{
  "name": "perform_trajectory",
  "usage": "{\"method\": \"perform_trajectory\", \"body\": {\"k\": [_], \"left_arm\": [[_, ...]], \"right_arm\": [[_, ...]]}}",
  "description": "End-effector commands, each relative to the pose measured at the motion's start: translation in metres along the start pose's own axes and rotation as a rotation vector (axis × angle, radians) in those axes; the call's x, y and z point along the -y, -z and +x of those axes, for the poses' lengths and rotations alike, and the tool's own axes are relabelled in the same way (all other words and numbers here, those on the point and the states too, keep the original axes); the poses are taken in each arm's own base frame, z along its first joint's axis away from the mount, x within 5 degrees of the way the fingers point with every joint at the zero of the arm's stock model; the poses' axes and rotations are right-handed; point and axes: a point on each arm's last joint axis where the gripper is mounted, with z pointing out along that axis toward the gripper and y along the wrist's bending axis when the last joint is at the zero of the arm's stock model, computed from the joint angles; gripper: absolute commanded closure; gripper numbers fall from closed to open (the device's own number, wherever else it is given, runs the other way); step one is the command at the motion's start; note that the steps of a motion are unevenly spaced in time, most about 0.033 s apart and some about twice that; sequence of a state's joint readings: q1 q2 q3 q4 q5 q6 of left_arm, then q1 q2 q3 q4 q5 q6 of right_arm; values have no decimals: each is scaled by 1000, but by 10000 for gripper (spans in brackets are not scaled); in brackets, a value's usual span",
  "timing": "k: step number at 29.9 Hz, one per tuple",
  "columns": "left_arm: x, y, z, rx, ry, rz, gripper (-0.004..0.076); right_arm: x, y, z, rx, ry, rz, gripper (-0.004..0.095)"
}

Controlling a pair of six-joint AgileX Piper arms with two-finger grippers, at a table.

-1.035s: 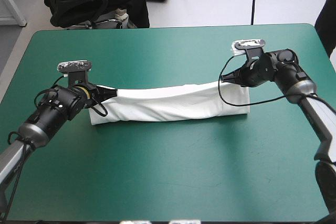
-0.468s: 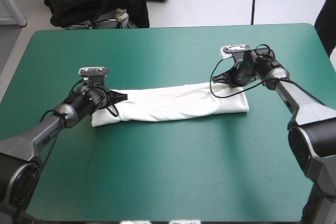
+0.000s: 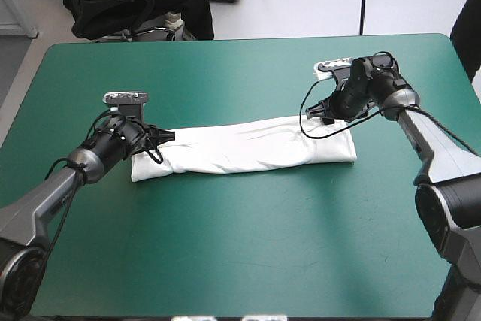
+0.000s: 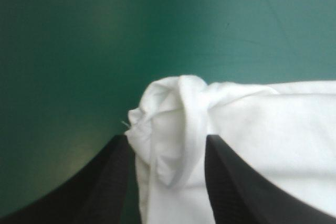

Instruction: Fold the cloth

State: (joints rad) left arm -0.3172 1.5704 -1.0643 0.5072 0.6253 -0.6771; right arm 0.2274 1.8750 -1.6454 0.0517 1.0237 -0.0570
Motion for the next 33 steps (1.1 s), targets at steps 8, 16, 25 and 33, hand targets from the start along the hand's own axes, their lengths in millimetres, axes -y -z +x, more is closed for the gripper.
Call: {"method": "perform_trajectory", "body": {"k": [8, 16, 25, 33], "left_arm": [[-34, 125, -7, 158, 62, 61, 400], [-12, 165, -7, 232, -105, 415, 741], [38, 114, -42, 137, -180, 610, 741], [118, 55, -42, -10, -312, 657, 741]], "right_arm": [[9, 142, 18, 265, 57, 163, 335], [50, 172, 32, 333, -110, 174, 335], [80, 152, 40, 340, -100, -43, 335], [87, 128, 42, 296, -92, -79, 337]]}}
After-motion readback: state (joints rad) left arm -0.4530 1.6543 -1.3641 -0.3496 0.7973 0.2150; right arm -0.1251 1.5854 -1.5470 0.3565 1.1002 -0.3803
